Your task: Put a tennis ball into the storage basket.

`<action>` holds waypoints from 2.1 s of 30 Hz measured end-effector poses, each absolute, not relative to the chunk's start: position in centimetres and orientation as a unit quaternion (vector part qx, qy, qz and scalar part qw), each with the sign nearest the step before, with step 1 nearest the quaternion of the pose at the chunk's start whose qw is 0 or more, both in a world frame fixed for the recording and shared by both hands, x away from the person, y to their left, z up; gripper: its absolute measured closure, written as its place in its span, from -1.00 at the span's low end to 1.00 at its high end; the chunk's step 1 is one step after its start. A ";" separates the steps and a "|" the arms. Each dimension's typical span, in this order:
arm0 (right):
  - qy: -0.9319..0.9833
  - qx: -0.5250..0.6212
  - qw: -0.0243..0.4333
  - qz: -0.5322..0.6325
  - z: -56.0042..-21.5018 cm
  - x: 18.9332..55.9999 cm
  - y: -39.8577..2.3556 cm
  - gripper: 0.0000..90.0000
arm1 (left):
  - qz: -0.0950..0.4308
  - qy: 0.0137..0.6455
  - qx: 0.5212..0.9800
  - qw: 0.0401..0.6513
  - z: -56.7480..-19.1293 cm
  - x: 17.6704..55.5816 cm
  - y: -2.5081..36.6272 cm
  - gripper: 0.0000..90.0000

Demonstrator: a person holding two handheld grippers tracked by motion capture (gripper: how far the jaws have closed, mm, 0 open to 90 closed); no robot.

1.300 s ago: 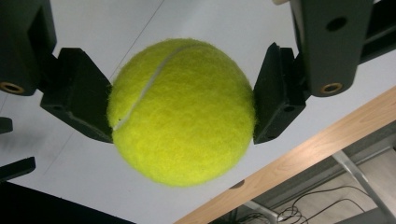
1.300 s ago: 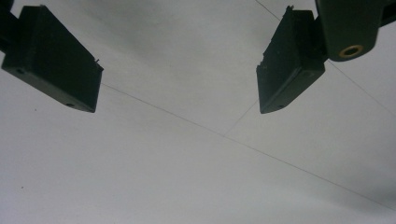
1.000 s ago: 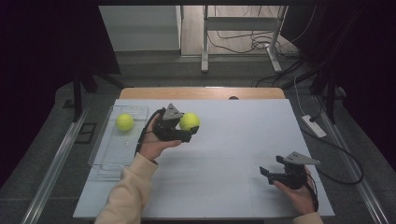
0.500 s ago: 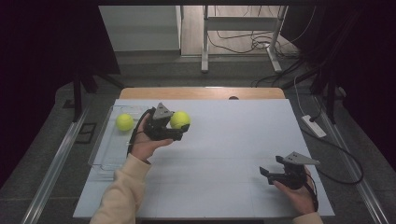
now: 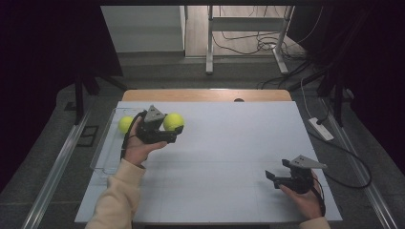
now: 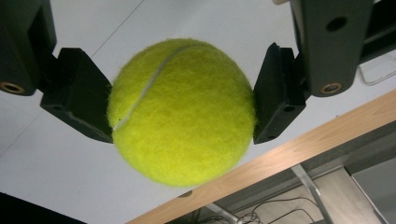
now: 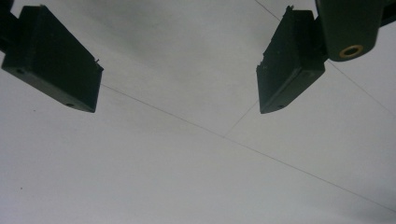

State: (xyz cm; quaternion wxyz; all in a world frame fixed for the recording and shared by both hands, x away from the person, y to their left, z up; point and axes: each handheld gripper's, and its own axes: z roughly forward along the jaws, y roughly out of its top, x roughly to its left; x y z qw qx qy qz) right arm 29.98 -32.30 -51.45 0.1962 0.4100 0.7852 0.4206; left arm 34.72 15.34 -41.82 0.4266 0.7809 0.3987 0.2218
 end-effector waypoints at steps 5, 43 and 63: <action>0.785 0.410 0.196 0.421 -51.4 30.0 -32.3 -0.68 | 0.225 0.409 0.776 0.424 -42.0 34.6 16.2 -0.40; 0.787 0.408 0.197 0.419 -51.4 30.0 -32.2 -0.68 | 0.245 0.465 0.748 0.405 -42.6 34.2 21.5 -0.40; 0.786 0.408 0.197 0.420 -51.4 30.0 -32.2 -0.68 | 0.257 0.495 0.732 0.391 -42.7 33.9 24.6 -0.40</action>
